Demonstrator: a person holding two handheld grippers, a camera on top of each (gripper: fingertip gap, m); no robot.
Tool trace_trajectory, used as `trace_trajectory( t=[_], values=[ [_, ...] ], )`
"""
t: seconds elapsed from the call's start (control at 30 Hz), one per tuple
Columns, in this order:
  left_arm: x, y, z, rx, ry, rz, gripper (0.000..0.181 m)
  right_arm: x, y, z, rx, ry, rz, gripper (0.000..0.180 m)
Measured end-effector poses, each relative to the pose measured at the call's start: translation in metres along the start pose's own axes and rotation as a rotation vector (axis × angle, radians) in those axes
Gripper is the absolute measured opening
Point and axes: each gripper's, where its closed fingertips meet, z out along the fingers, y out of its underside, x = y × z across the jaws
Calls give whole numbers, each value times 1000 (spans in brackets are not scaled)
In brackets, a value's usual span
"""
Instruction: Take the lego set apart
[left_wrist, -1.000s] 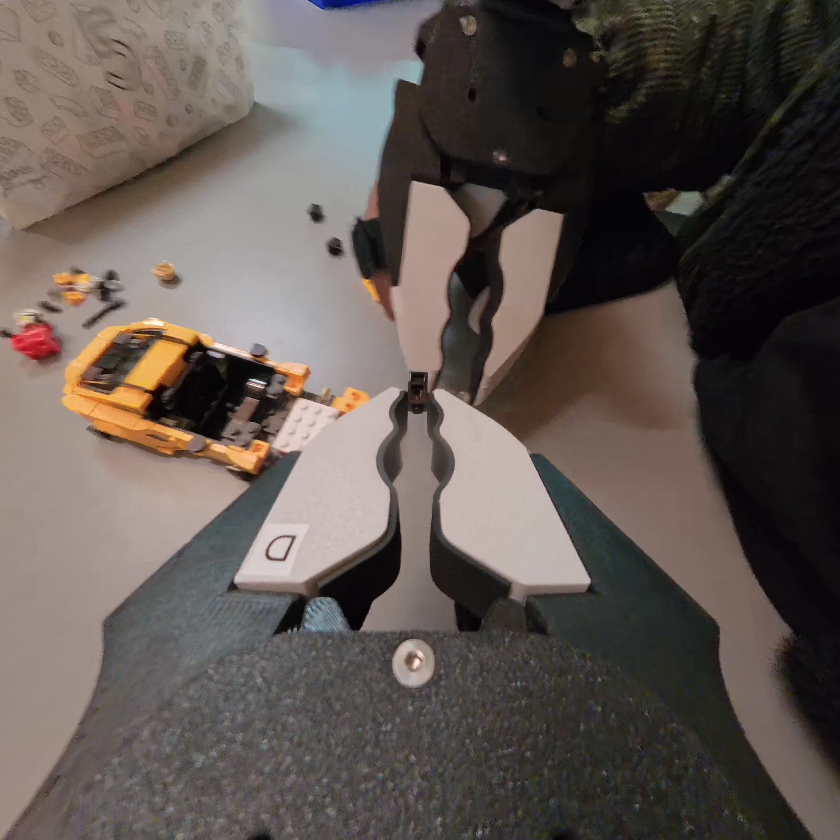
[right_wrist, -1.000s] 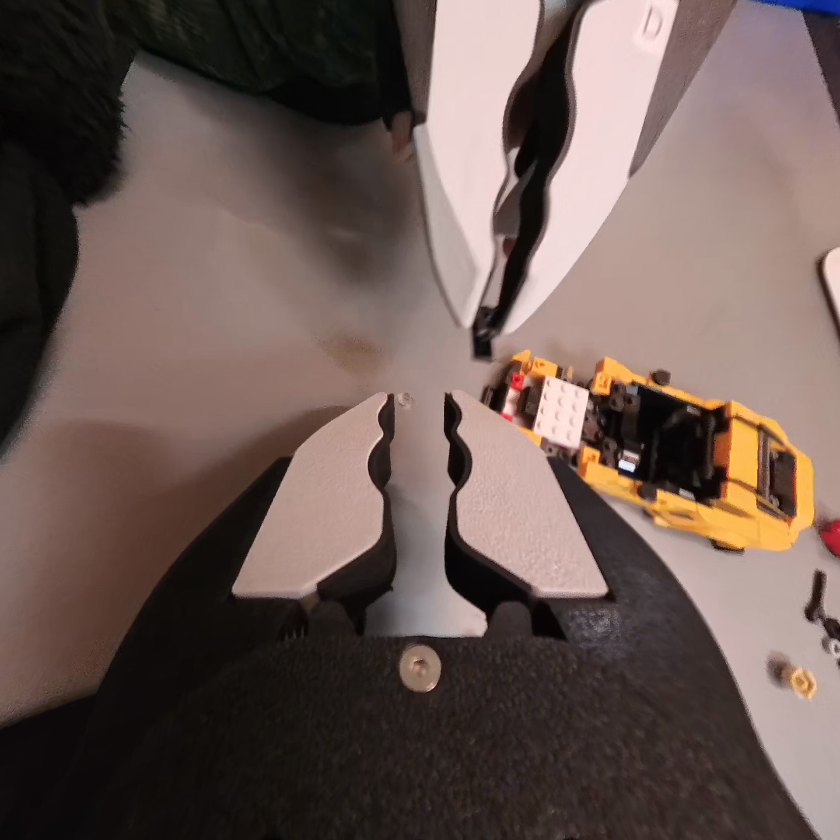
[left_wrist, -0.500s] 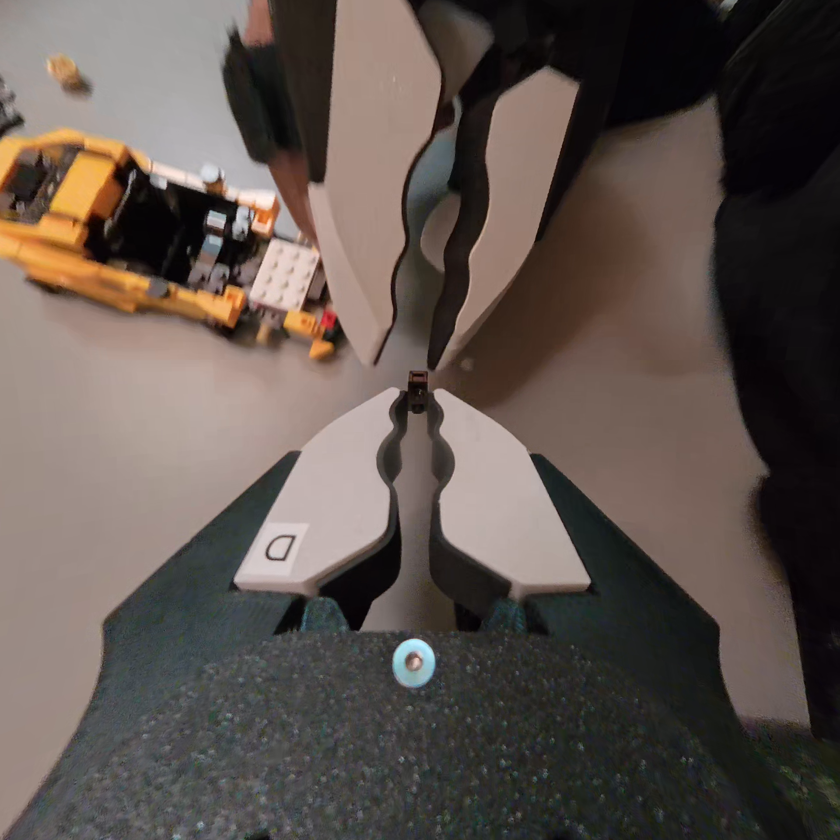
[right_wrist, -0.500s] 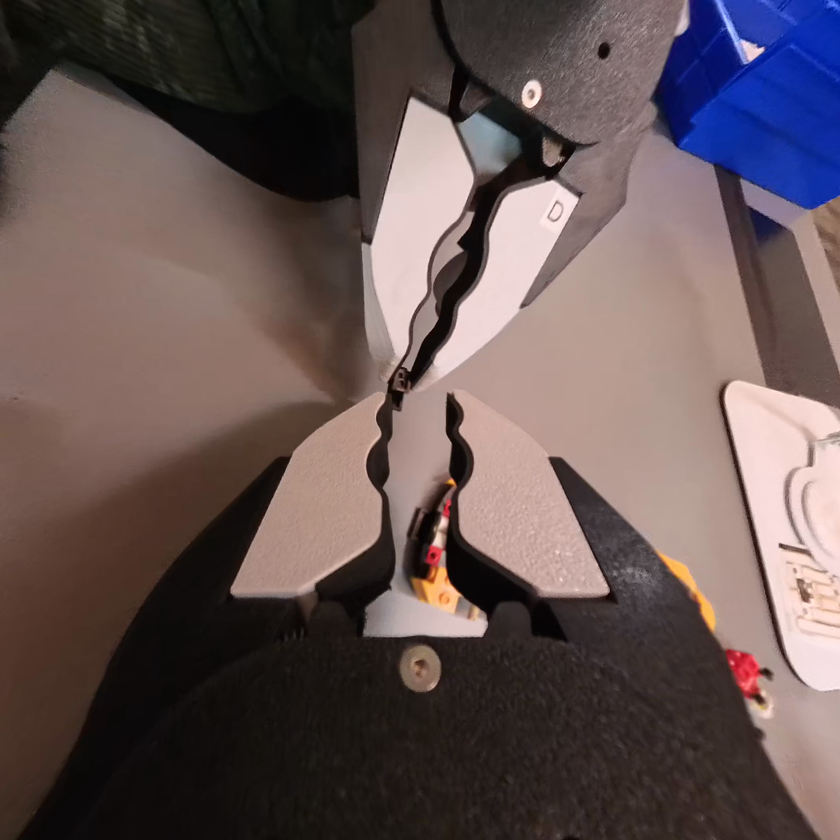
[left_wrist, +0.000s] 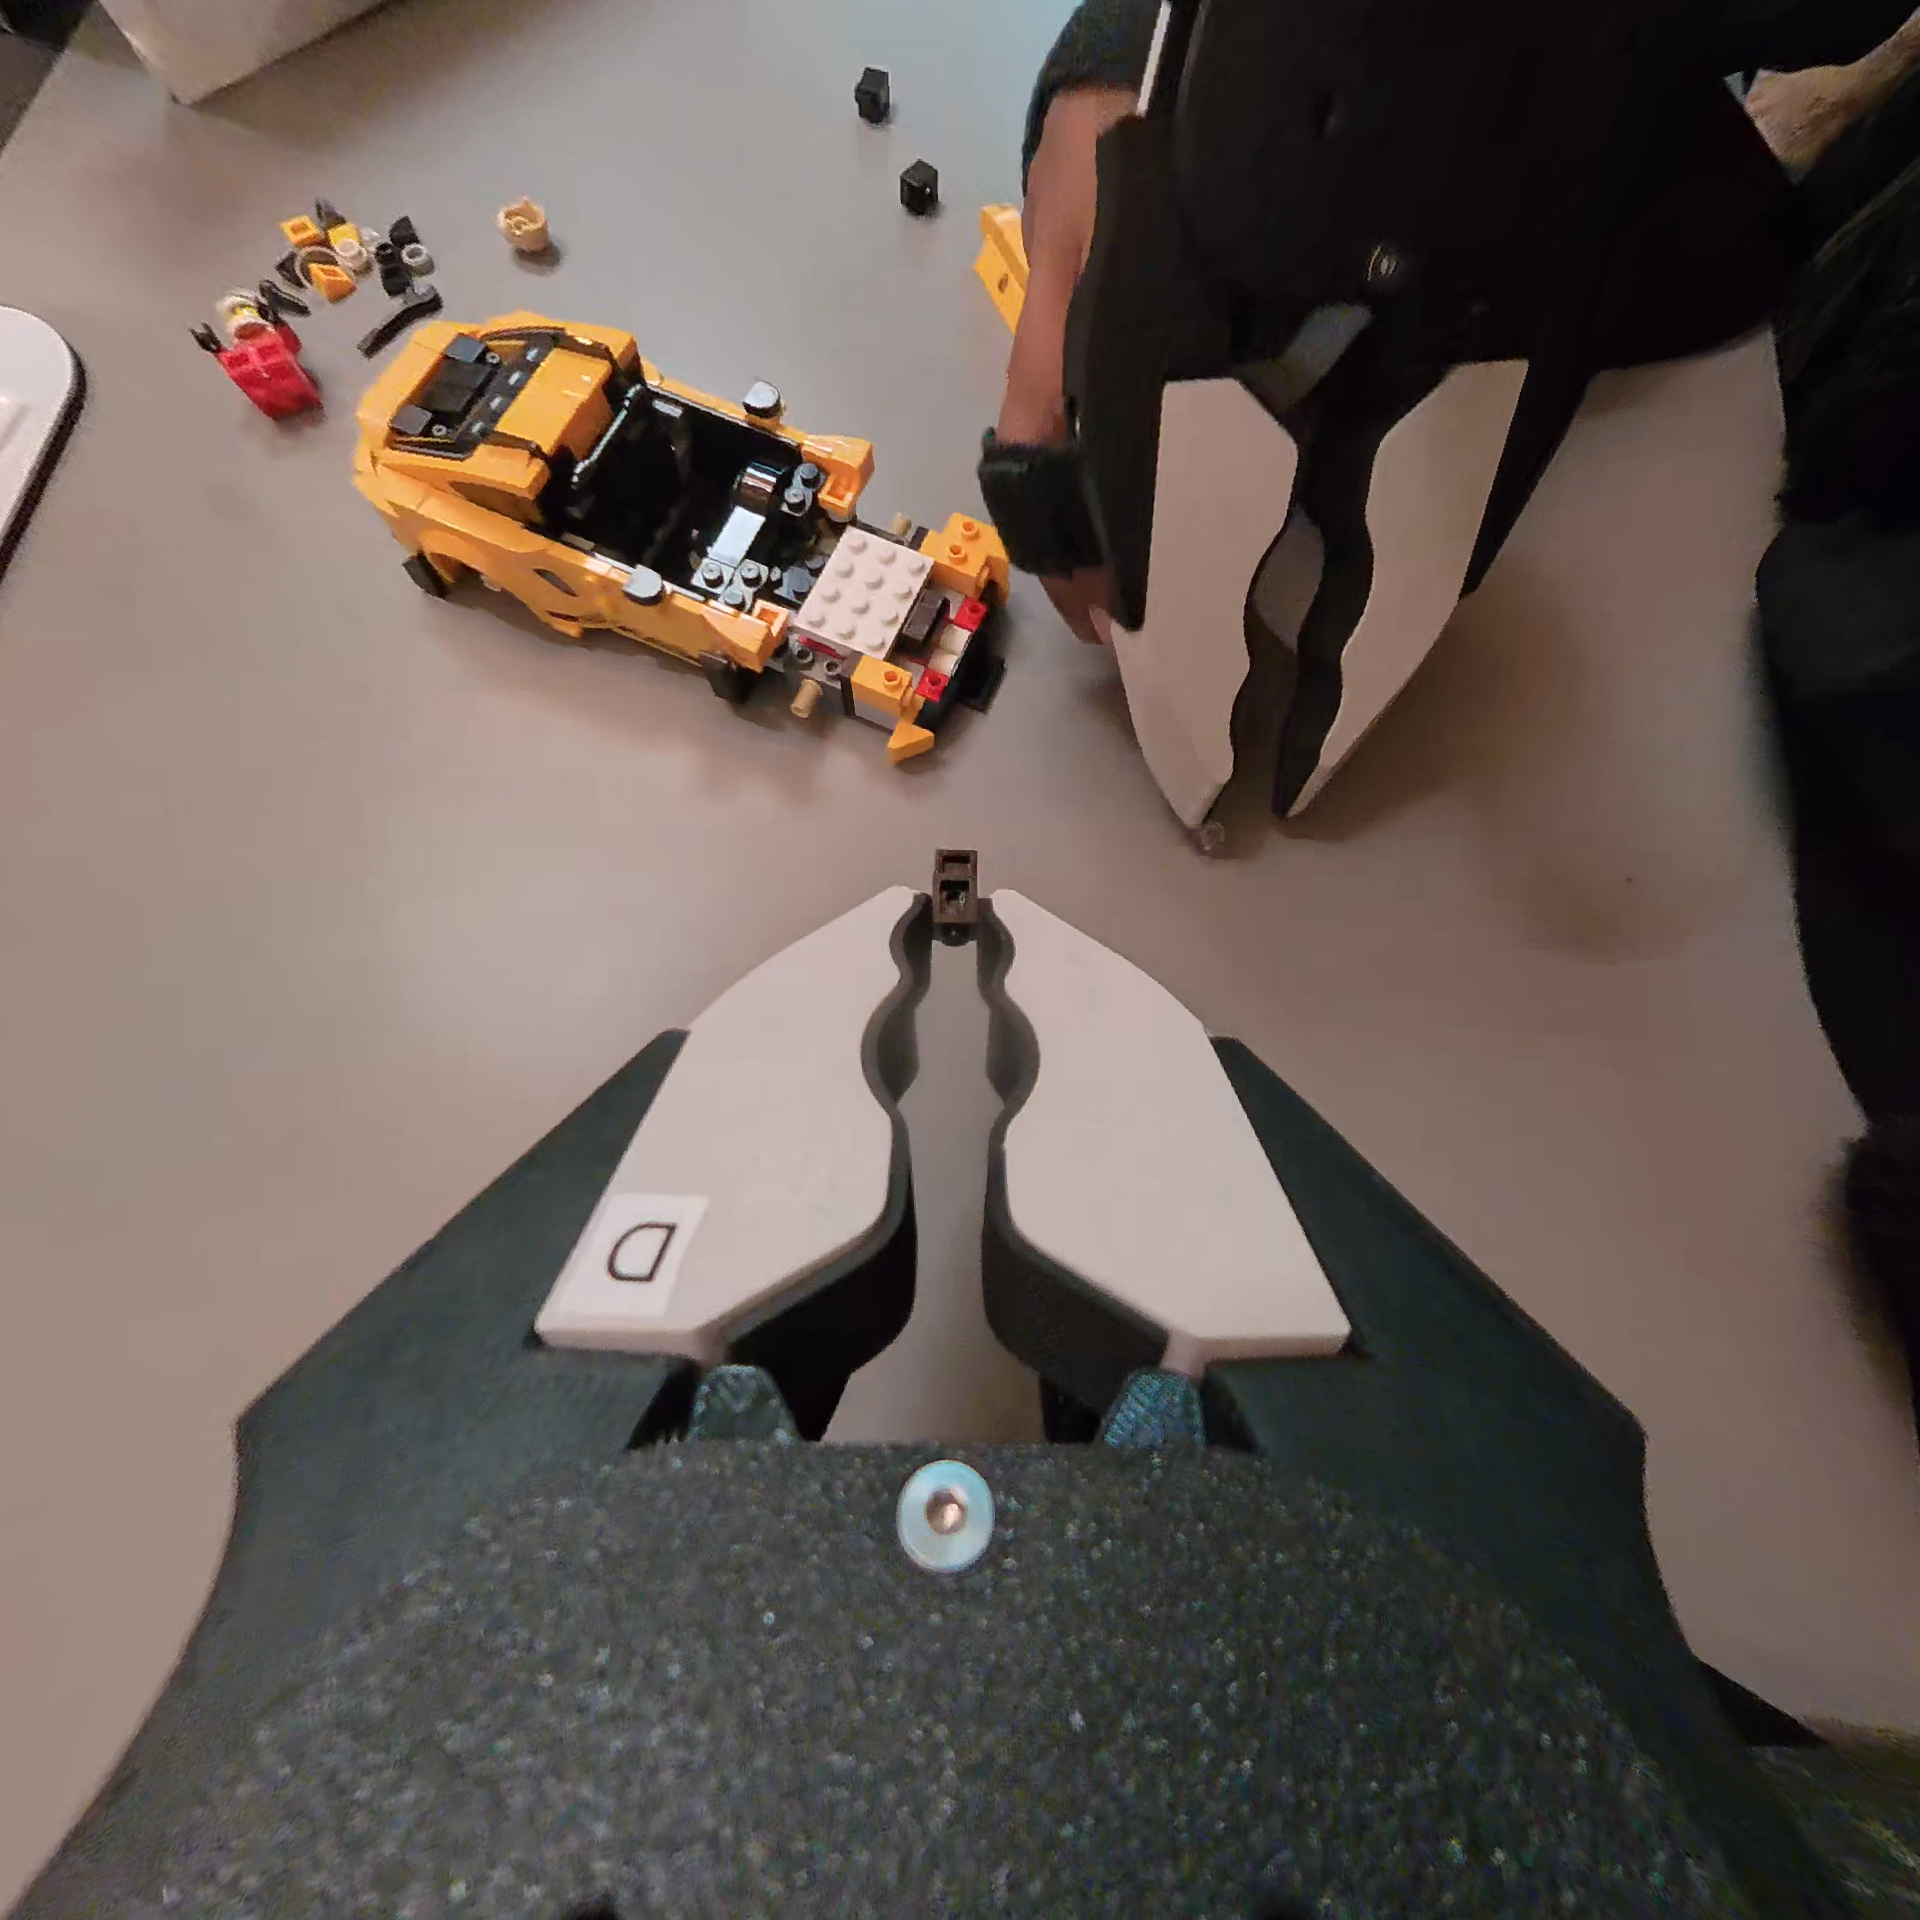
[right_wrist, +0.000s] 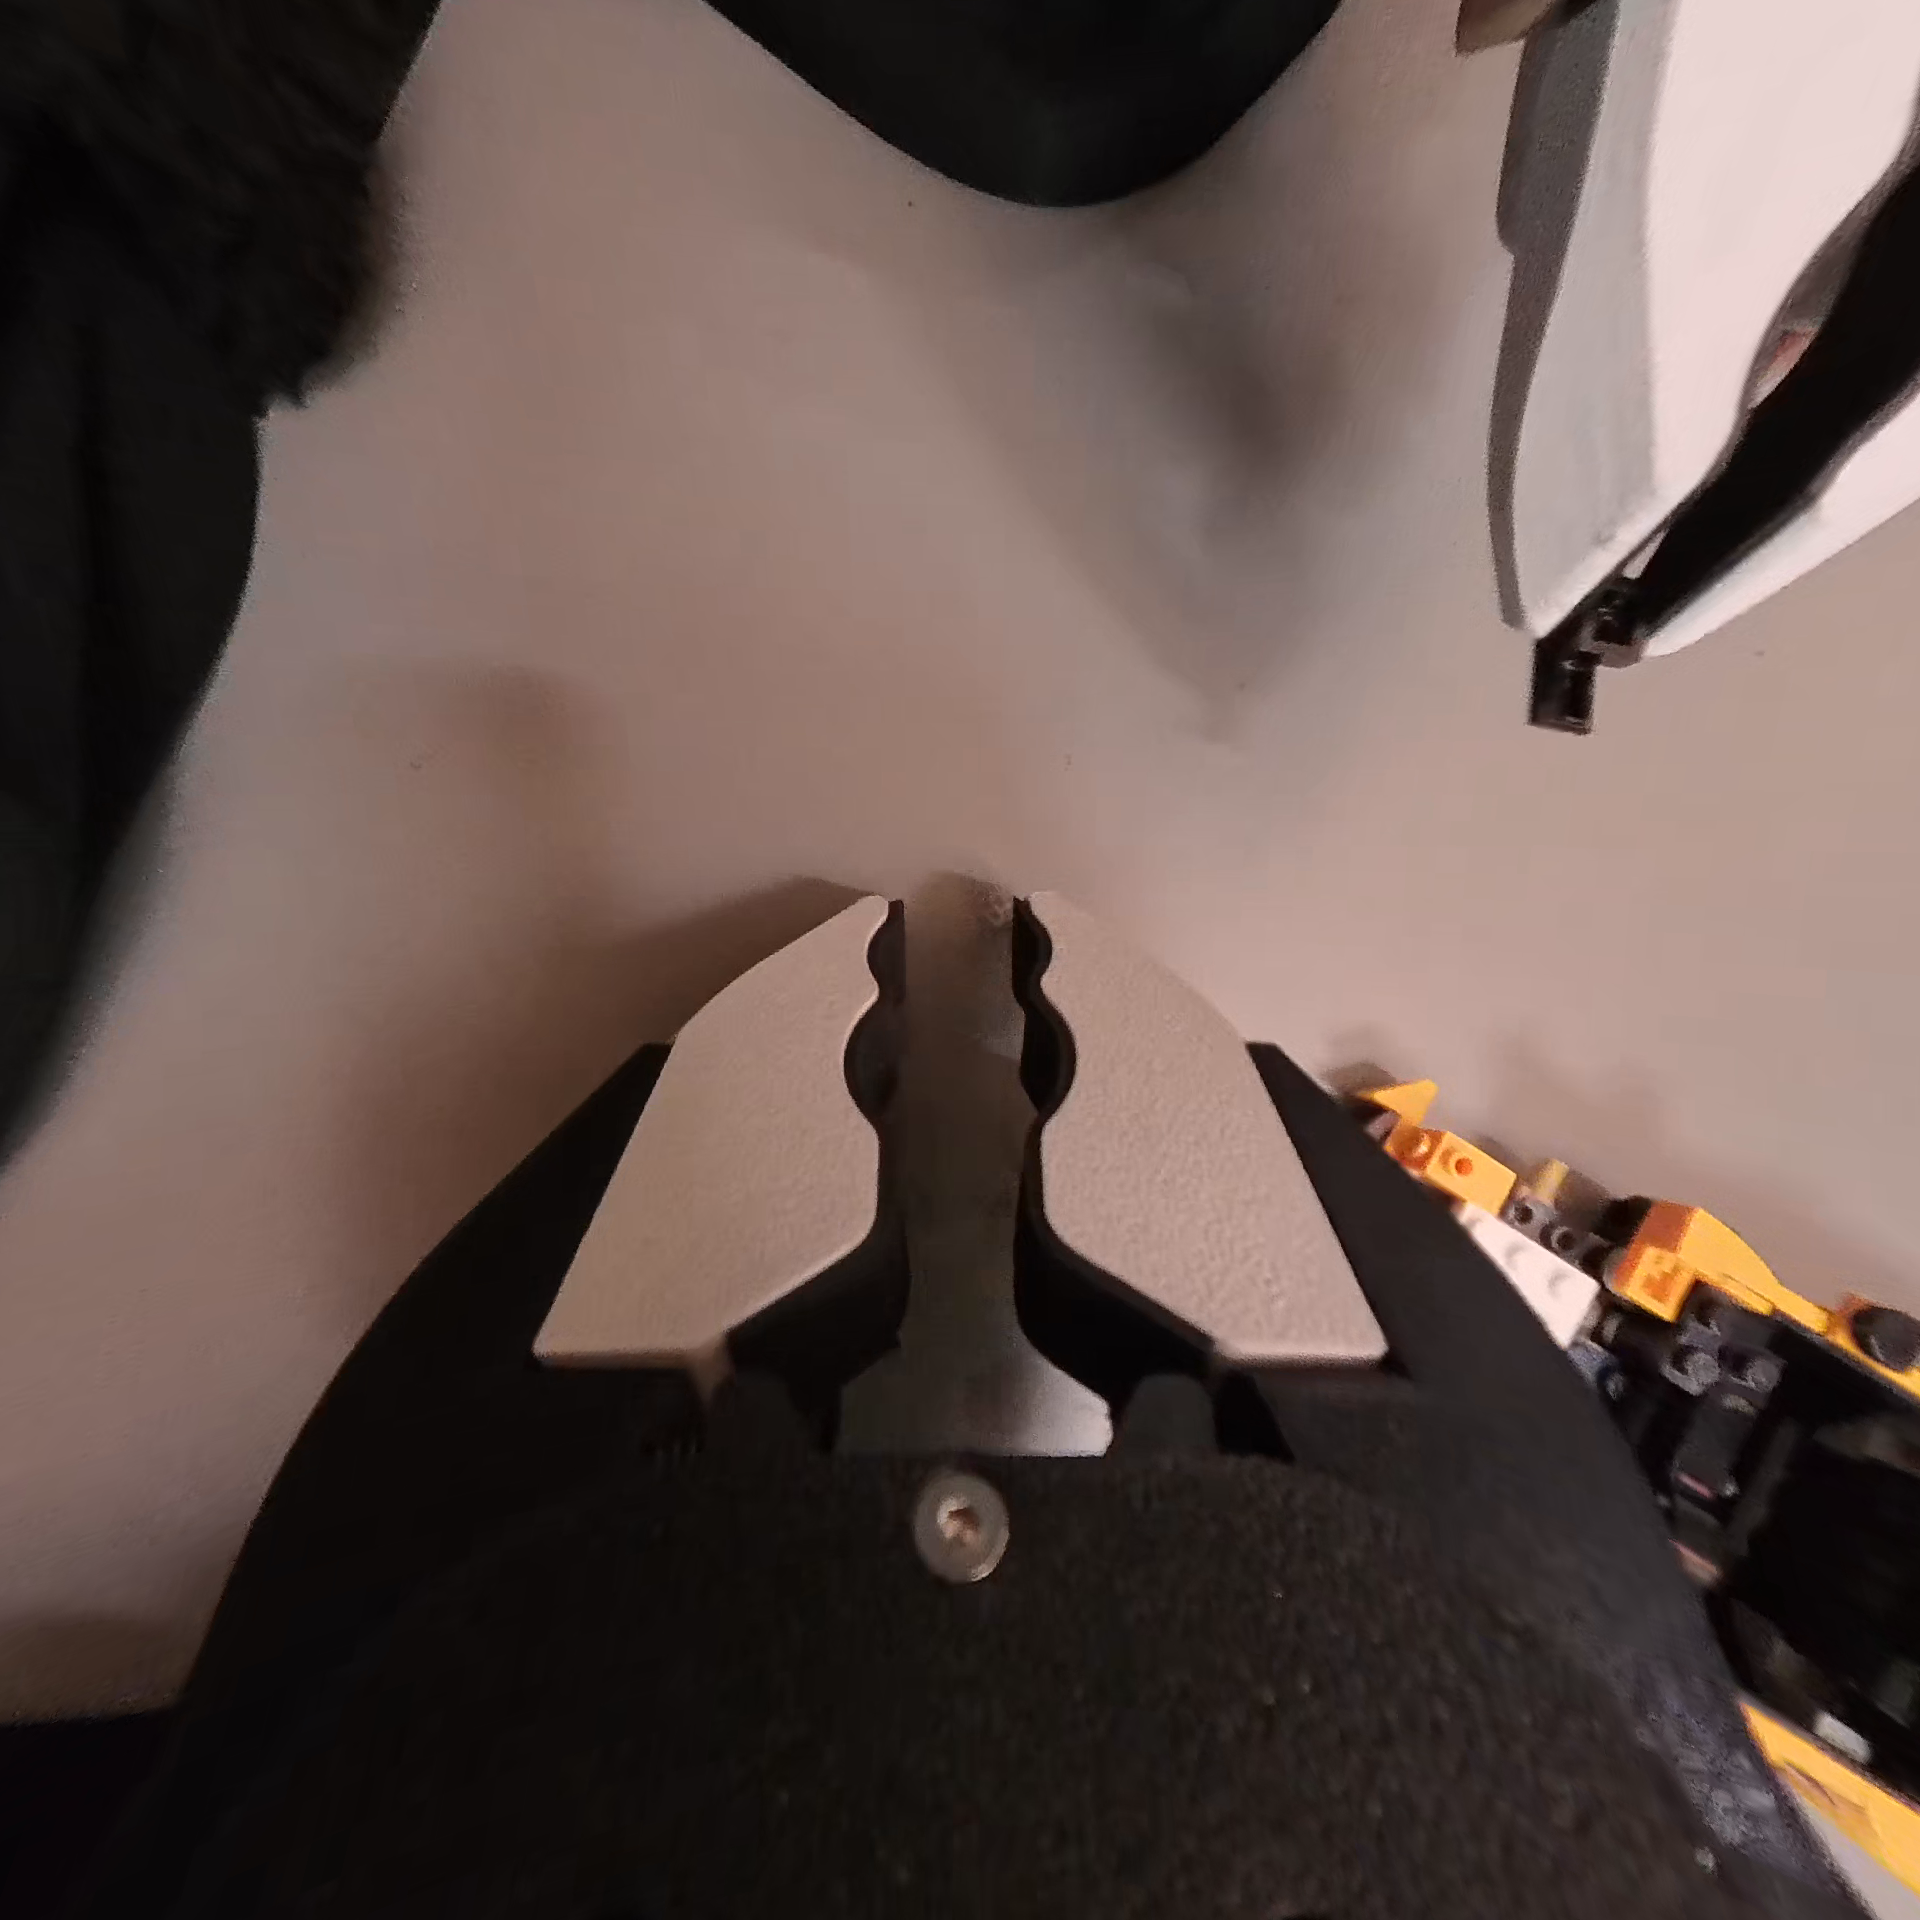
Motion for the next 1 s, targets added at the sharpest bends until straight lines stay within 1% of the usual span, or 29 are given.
trace_trajectory(
  t=[0.1, 0.13, 0.23, 0.3, 0.4, 0.47, 0.53, 0.63, 0.77, 0.83, 0.93, 1.0],
  values=[
    [-2, 1, -4, 5, -15, -2, 7, 5, 2, 5, -40, 0, 23, 11],
    [-3, 1, -5, 9, -21, -6, 7, 7, 2, 5, -47, -1, 29, 7],
    [-7, 0, -10, 23, -37, -11, 8, 13, 1, 6, -66, 12, 26, 7],
    [-9, 0, -13, 26, -47, -10, 8, 28, -8, 8, -47, 72, 20, 7],
    [-18, 7, -19, 8, -98, -24, 8, 66, -27, 10, 1, 208, 30, 7],
    [-29, 17, -27, -10, -143, -60, 8, 93, -34, 14, -12, 300, 26, 8],
    [-39, 27, -36, -19, -184, -103, 8, 112, -35, 23, -59, 334, 22, 12],
    [-49, 38, -44, -29, -224, -151, 7, 126, -38, 36, -93, 318, 27, 16],
    [-50, 47, -39, -54, -212, -171, 7, 130, -39, 40, -119, 277, 77, 20],
    [-48, 49, -34, -72, -194, -170, 7, 129, -40, 40, -138, 255, 100, 30],
    [-46, 55, -27, -106, -181, -165, 7, 131, -46, 37, -110, 265, 85, 31],
    [-47, 55, -27, -99, -184, -170, 7, 133, -51, 29, -73, 292, 84, 30]
  ],
)
